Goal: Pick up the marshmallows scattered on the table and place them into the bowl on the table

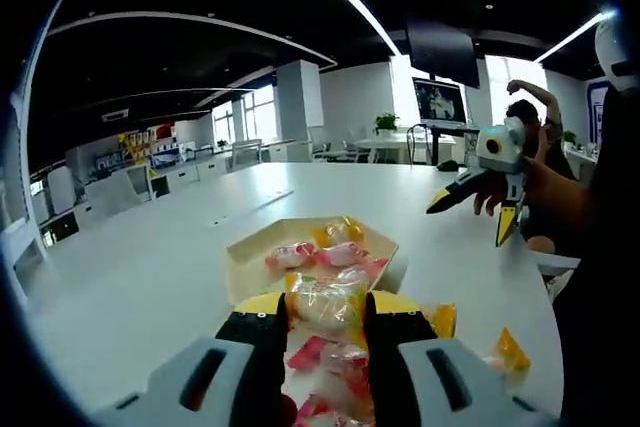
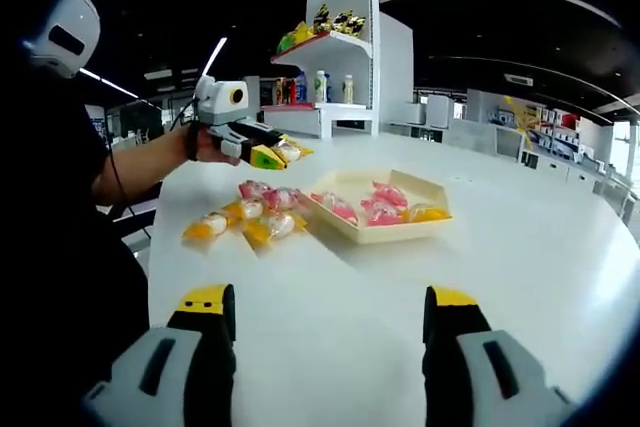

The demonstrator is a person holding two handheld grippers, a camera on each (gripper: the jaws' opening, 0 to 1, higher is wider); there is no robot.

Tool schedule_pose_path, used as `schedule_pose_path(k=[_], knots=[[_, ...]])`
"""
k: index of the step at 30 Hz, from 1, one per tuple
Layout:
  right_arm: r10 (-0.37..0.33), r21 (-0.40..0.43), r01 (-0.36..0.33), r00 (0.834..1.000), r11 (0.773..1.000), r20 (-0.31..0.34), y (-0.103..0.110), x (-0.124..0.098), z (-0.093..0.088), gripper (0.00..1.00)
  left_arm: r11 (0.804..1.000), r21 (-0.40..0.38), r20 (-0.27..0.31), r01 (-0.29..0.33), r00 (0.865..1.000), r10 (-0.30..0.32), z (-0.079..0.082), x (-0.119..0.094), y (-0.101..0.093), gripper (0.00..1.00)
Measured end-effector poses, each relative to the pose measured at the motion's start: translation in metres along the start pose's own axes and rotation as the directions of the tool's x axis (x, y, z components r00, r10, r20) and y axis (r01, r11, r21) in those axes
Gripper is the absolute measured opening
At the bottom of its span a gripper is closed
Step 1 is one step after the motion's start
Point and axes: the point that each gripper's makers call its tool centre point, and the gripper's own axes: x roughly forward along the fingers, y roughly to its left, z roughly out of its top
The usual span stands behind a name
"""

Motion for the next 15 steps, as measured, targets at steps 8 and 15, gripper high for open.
schedule_pose_path(k=[8, 15], knots=[[-0.017, -0.004, 0.017, 1.000, 1.000, -0.006, -0.004, 0.000, 0.002, 0.76, 1.000, -0.002, 0.005, -0.005, 1.000, 0.005, 0.002, 0.005, 0.004, 0.32], [-0.037, 0.014, 0.037, 0.999, 0.999, -0.018, -0.010, -0.001, 0.001, 0.74, 1.000, -0.005, 0.011, 0.003, 1.000, -0.003, 0.006, 0.010, 0.006, 0.32]])
